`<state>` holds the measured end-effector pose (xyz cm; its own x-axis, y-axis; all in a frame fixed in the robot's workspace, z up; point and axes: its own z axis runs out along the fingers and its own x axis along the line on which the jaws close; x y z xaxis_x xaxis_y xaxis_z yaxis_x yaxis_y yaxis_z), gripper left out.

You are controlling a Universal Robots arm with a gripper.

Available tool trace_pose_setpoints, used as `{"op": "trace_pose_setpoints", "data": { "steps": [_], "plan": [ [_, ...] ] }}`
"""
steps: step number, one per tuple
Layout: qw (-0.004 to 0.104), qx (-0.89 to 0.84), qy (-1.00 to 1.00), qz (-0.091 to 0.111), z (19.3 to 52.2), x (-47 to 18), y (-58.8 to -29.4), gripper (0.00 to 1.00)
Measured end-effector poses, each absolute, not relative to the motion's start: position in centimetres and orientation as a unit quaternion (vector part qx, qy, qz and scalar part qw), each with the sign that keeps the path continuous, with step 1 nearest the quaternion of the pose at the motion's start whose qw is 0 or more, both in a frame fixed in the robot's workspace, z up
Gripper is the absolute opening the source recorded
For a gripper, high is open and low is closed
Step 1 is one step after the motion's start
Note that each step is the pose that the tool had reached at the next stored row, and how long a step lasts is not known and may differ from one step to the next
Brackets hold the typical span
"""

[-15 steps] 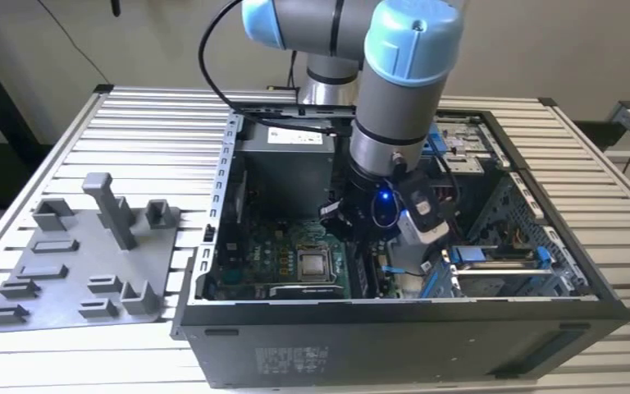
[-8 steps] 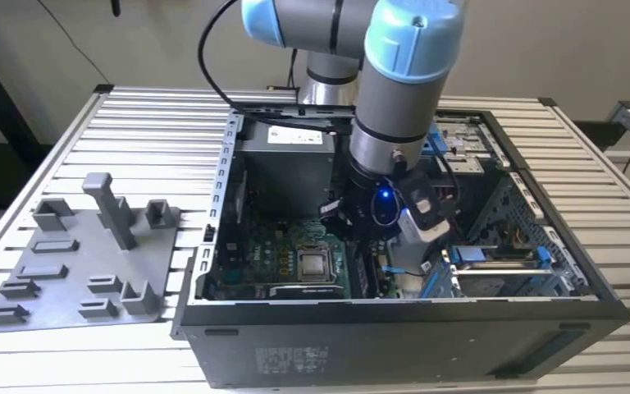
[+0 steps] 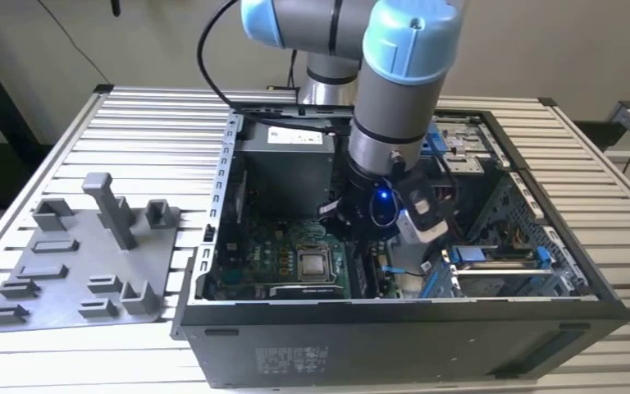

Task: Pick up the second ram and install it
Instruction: 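Insert the second ram into the second slot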

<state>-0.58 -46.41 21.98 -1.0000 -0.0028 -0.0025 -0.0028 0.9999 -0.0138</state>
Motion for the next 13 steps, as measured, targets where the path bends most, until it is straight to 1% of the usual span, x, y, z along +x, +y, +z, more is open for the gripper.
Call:
{"op": "trace_pose_setpoints", "data": {
  "steps": [13],
  "plan": [
    [0.001, -0.001, 1.000, -0.006, 21.28, -0.77, -46.31, 0.14]
  ]
}}
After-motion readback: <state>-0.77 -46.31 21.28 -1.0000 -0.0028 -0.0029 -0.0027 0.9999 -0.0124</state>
